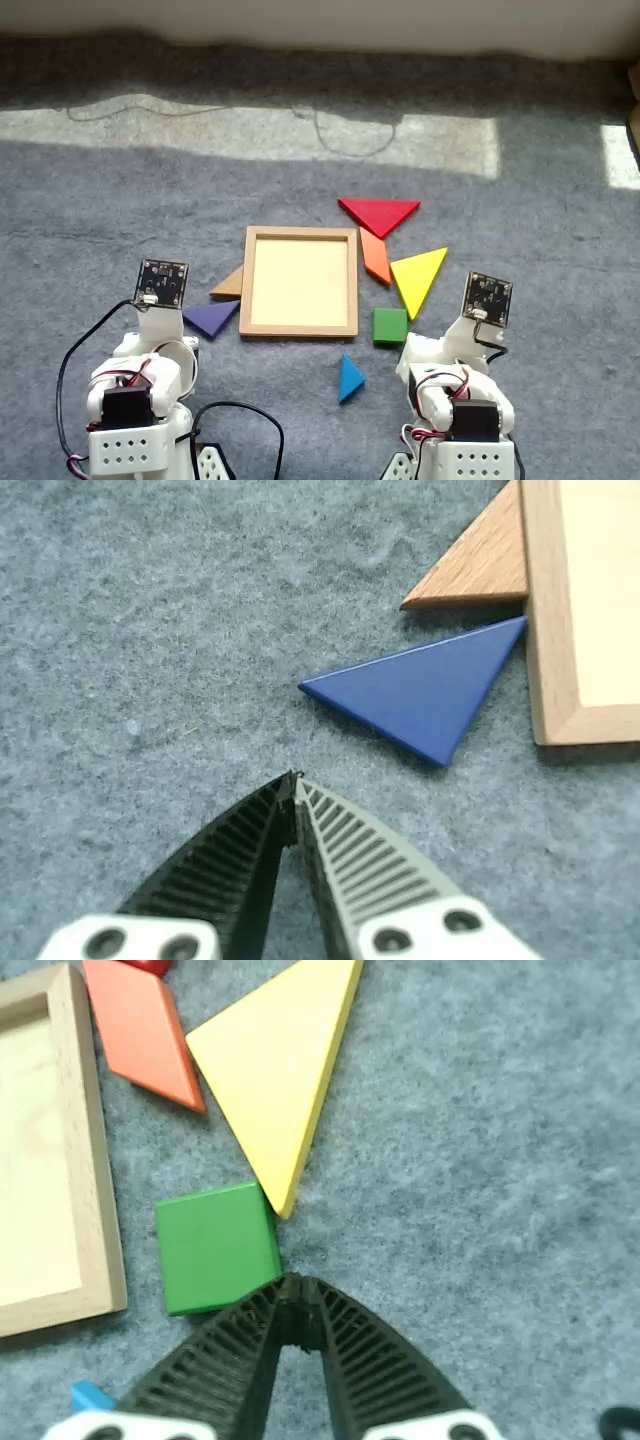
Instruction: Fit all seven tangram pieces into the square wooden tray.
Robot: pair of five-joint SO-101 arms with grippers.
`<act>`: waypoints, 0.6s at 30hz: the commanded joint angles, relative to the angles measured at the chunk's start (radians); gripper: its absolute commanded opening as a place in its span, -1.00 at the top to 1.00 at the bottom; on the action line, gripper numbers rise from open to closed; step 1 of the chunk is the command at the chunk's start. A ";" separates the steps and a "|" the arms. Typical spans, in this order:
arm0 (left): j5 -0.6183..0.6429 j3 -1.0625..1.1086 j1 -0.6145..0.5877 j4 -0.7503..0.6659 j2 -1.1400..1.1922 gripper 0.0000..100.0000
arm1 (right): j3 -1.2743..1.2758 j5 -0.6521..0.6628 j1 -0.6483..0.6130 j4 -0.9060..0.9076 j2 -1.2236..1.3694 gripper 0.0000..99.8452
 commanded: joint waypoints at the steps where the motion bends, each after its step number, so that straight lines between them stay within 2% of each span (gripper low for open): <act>1: -0.003 0.019 -0.008 0.005 -0.039 0.99 | 0.114 0.008 -0.004 0.007 -0.016 0.99; 8: -0.003 0.019 -0.004 0.005 -0.039 0.99 | 0.114 0.008 -0.004 0.007 -0.016 0.99; 13: -0.005 0.019 0.067 0.005 -0.039 0.99 | 0.114 0.009 -0.021 0.007 -0.016 0.99; 18: -0.003 0.019 0.077 0.005 -0.039 0.99 | 0.114 0.009 -0.022 0.007 -0.016 0.99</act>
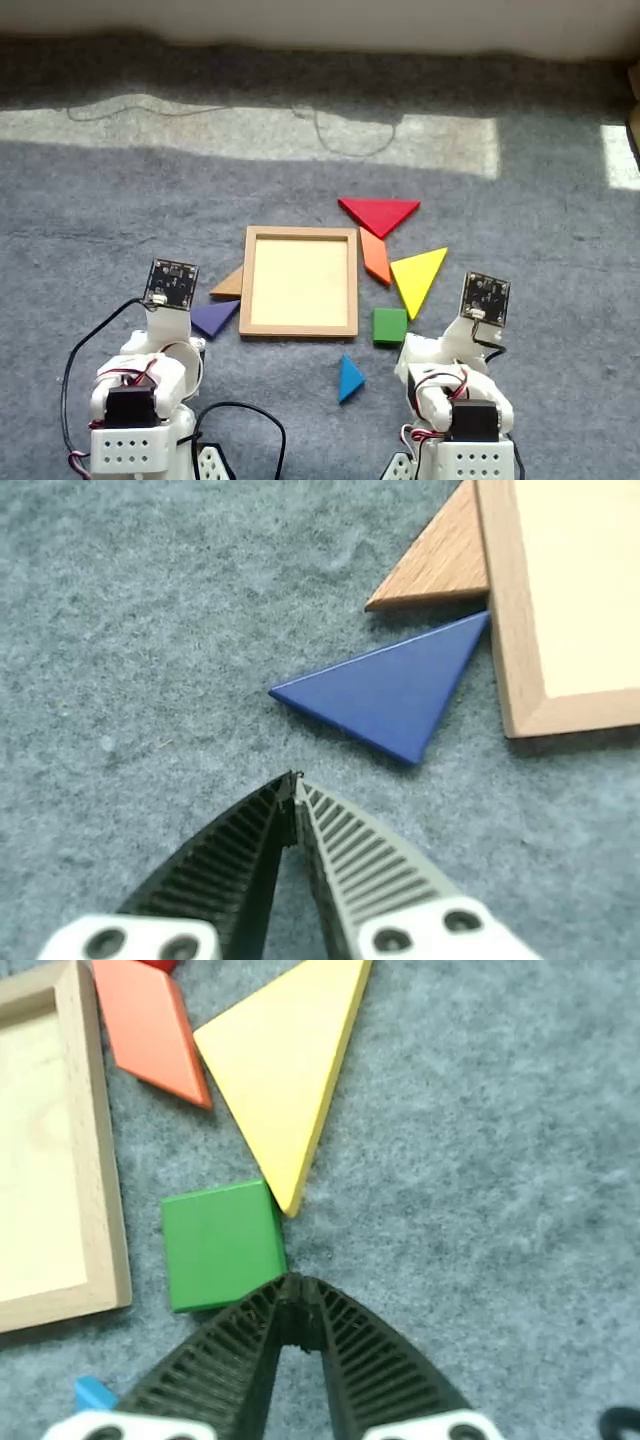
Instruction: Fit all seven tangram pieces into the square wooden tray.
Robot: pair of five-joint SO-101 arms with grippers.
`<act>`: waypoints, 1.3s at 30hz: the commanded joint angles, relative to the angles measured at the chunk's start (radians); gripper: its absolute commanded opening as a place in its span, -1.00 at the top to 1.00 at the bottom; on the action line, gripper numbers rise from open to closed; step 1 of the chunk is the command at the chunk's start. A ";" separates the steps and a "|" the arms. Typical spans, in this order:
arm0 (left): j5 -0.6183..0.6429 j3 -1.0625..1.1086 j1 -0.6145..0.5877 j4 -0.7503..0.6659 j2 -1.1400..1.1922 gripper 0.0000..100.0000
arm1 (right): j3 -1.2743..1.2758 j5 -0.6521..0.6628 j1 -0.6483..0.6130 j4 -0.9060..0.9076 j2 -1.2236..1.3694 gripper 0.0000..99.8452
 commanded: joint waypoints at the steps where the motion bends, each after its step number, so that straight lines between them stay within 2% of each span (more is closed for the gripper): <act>1: -0.003 0.019 0.021 0.005 -0.039 0.99 | 0.114 0.009 -0.012 0.007 -0.016 0.99; 13: -0.005 0.019 0.018 0.005 -0.041 0.99 | 0.105 0.011 0.001 -0.001 -0.016 0.99; 17: -0.006 0.018 0.022 0.003 -0.042 0.99 | 0.051 0.012 0.082 -0.067 -0.016 0.99; 22: -0.005 0.018 0.019 -0.068 -0.042 0.99 | -0.008 0.009 0.182 -0.171 -0.016 0.99; 28: -0.002 0.018 0.018 -0.069 -0.044 0.99 | -0.134 0.009 0.176 -0.117 -0.015 0.99; 32: -0.002 0.018 0.019 -0.068 -0.042 0.99 | -0.259 0.009 0.102 -0.018 -0.005 0.99; 39: -0.002 0.018 0.016 -0.061 -0.041 0.99 | -0.479 0.005 0.021 0.018 0.317 0.99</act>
